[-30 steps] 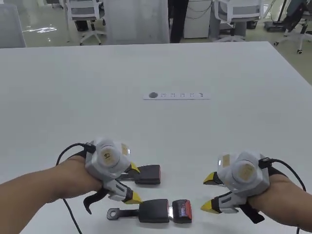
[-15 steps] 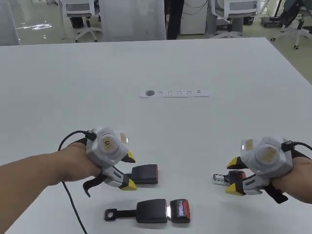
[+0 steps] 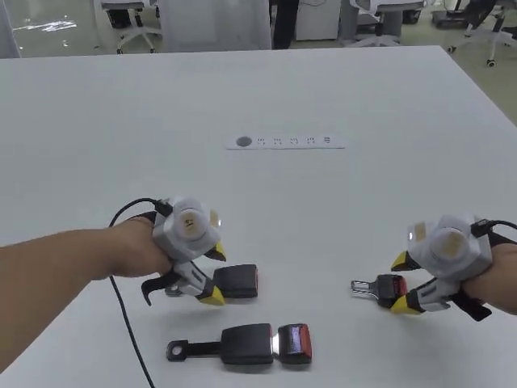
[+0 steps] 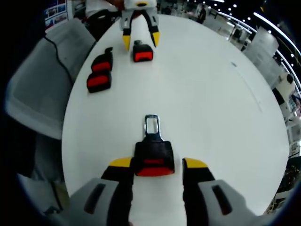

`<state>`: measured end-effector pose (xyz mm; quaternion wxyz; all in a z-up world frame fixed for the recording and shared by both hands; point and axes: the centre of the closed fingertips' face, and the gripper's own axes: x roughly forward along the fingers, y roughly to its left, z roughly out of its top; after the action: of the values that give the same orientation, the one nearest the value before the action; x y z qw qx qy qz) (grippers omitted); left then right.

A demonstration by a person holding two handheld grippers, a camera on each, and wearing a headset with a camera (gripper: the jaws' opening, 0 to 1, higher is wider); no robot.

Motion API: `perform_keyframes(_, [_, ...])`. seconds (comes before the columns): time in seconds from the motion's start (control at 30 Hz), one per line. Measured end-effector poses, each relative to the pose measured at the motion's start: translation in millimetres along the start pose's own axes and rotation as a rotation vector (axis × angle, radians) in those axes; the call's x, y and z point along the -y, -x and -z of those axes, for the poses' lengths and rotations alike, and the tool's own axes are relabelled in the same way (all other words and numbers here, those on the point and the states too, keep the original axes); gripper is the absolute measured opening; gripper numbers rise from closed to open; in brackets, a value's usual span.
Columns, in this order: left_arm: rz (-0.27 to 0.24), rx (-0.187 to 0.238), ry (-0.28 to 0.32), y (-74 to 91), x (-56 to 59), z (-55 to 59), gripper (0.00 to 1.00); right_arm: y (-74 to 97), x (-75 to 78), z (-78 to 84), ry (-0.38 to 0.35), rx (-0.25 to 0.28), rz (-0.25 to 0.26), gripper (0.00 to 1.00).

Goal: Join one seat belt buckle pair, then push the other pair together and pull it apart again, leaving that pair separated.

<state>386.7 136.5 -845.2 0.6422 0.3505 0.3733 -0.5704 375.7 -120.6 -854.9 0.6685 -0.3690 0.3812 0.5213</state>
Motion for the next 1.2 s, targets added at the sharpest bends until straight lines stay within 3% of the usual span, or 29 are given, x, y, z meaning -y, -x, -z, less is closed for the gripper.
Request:
perform_keyframes(0.17, [0.025,-0.011,-0.010,-5.3,2.7,-0.9,0.46,-1.1,-6.8,1.5,-0.008,0.001,-0.046,0.35])
perform_keyframes(0.3, [0.046,-0.050,-0.046,-10.5,7.1,8.1,0.41,0.5,-9.9,-0.1,-0.014,0.009,-0.062,0.34])
perform_keyframes(0.37, [0.044,-0.036,-0.012,-9.6,7.4,5.9,0.35,0.9,-11.1,-0.7,-0.015,0.012,-0.071,0.34])
perform_keyframes(0.47, [0.045,-0.036,-0.018,-9.6,6.9,5.9,0.33,0.0,-10.5,0.2,-0.015,0.015,-0.078,0.34])
perform_keyframes(1.2, [0.040,-0.077,-0.026,-10.2,8.7,7.4,0.32,-4.4,-6.0,2.5,-0.005,-0.004,-0.097,0.34])
